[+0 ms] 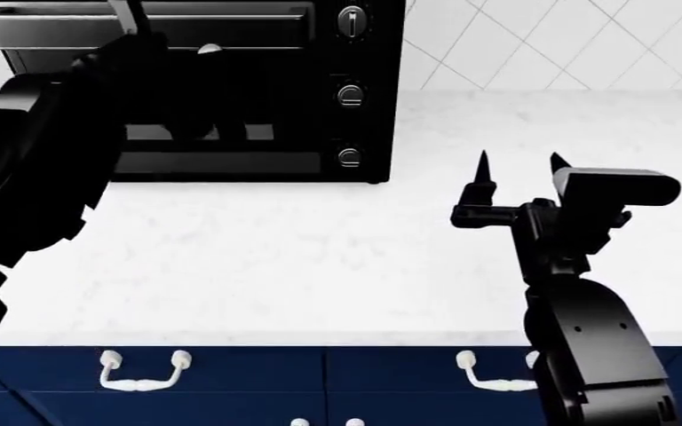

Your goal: Open the toaster oven door.

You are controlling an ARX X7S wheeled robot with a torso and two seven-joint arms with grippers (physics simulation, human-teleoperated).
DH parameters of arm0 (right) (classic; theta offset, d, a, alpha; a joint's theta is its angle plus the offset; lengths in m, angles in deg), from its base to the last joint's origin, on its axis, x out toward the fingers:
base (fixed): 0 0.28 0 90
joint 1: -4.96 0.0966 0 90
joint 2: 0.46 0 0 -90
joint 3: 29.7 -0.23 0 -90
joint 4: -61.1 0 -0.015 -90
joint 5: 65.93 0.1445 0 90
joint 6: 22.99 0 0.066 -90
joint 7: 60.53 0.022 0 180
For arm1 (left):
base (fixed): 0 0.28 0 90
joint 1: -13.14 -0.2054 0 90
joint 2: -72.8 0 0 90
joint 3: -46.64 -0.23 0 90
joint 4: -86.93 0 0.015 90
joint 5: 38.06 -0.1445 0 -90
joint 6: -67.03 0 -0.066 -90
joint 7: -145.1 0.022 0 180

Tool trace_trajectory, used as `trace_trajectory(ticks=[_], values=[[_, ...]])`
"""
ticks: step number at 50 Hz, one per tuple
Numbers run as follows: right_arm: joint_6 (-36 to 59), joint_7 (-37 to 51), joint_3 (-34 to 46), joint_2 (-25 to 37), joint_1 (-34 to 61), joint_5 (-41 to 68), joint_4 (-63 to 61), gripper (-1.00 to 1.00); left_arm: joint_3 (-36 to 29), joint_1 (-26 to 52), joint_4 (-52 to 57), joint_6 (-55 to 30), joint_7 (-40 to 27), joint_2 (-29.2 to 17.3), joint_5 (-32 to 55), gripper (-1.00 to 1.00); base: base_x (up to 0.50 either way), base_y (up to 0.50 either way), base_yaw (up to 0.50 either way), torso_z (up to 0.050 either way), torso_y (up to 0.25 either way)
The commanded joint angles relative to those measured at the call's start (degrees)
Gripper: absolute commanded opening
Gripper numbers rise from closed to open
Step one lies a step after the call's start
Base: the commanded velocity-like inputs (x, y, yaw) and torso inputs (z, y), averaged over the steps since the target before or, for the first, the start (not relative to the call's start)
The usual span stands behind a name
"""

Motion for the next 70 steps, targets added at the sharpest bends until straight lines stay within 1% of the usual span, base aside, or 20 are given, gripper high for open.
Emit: trace_trajectory(ticks=[1, 12, 20, 21, 30, 36, 53, 62, 70], values=[[0.26, 0.42, -0.21, 0.52, 0.16, 0.24, -0.29, 1.0, -1.79, 3.56, -10.93, 6.42, -1.42, 4.46, -0.12, 1.0, 0.0, 0.0, 0.0, 0.0, 0.0], [0.9, 0.99, -0.29, 1.11, 0.09, 0.35, -1.19, 1.0, -2.88, 5.0, -18.46, 10.78, -3.18, 7.29, -0.25, 1.0, 0.0, 0.0, 0.0, 0.0, 0.0], [1.17, 1.27, -0.35, 1.46, -0.08, 0.52, -1.79, 1.0, -3.11, 5.18, -20.16, 11.84, -3.81, 7.91, -0.28, 1.0, 0.0, 0.0, 0.0, 0.0, 0.0], [1.14, 1.29, -0.35, 1.47, -0.13, 0.54, -1.83, 1.0, -3.13, 5.11, -19.89, 11.95, -3.91, 7.77, -0.36, -1.0, 0.0, 0.0, 0.0, 0.0, 0.0], [1.25, 1.47, -0.29, 1.61, -0.23, 0.8, -2.12, 1.0, -3.64, 4.58, -18.01, 12.68, -4.7, 6.69, -1.3, -1.0, 0.0, 0.0, 0.0, 0.0, 0.0], [1.29, 1.58, -0.2, 1.6, -0.16, 0.98, -2.12, 1.0, -3.76, 3.45, -14.74, 12.11, -4.42, 5.21, -1.67, -1.0, 0.0, 0.0, 0.0, 0.0, 0.0], [1.49, 1.83, 0.11, 1.69, -0.12, 1.55, -3.02, 1.0, -1.66, -3.12, 7.29, 3.4, -0.1, -4.94, -1.43, -1.0, 0.0, 0.0, 0.0, 0.0, 0.0], [1.85, 2.11, 0.06, 1.84, -0.29, 2.02, -4.01, 1.0, -0.59, -4.99, 15.07, -0.72, 2.68, -8.77, -0.84, -1.0, 0.0, 0.0, 0.0, 0.0, 0.0], [2.27, 2.29, 0.08, 2.06, -0.26, 2.34, -4.59, 1.0, 0.16, -7.03, 20.47, -2.65, 3.3, -11.54, -0.52, -1.0, 0.0, 0.0, 0.0, 0.0, 0.0]])
